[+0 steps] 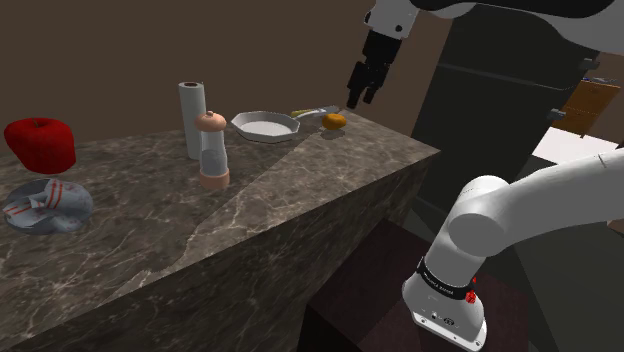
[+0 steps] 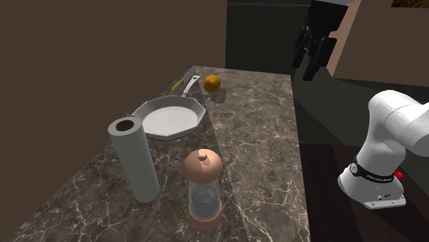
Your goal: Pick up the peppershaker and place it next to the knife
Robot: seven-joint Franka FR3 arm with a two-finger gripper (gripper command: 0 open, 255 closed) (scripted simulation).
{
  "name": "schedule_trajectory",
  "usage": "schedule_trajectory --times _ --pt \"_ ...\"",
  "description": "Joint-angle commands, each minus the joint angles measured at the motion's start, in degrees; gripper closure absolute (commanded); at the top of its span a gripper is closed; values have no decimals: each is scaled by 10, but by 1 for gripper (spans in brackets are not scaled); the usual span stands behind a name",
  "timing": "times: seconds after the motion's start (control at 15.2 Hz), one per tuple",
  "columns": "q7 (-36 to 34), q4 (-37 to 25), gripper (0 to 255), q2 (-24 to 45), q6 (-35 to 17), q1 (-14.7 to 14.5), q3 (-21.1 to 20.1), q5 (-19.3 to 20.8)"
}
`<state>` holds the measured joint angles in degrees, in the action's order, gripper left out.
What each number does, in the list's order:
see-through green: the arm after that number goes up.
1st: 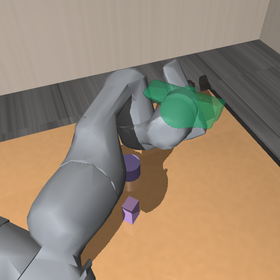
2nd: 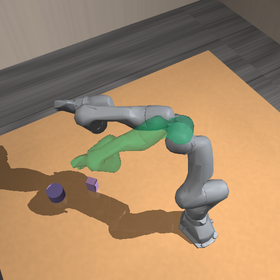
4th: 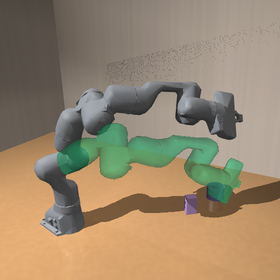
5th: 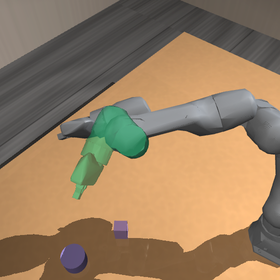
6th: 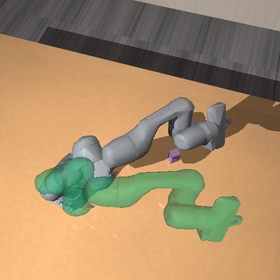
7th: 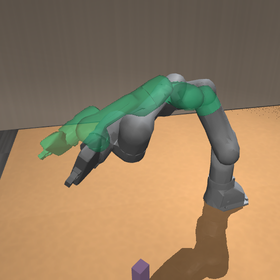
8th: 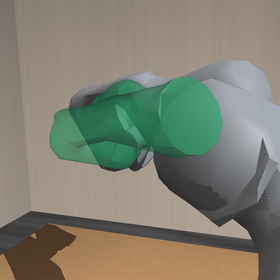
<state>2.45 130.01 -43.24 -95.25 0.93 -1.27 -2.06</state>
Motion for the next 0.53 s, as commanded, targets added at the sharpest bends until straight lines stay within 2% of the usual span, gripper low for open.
schedule_trajectory --times 0.0,0.46 --pt "0 0 0 0 0 0 0 0" --pt "-70 -92 0 124 -18 -15 -81 -1"
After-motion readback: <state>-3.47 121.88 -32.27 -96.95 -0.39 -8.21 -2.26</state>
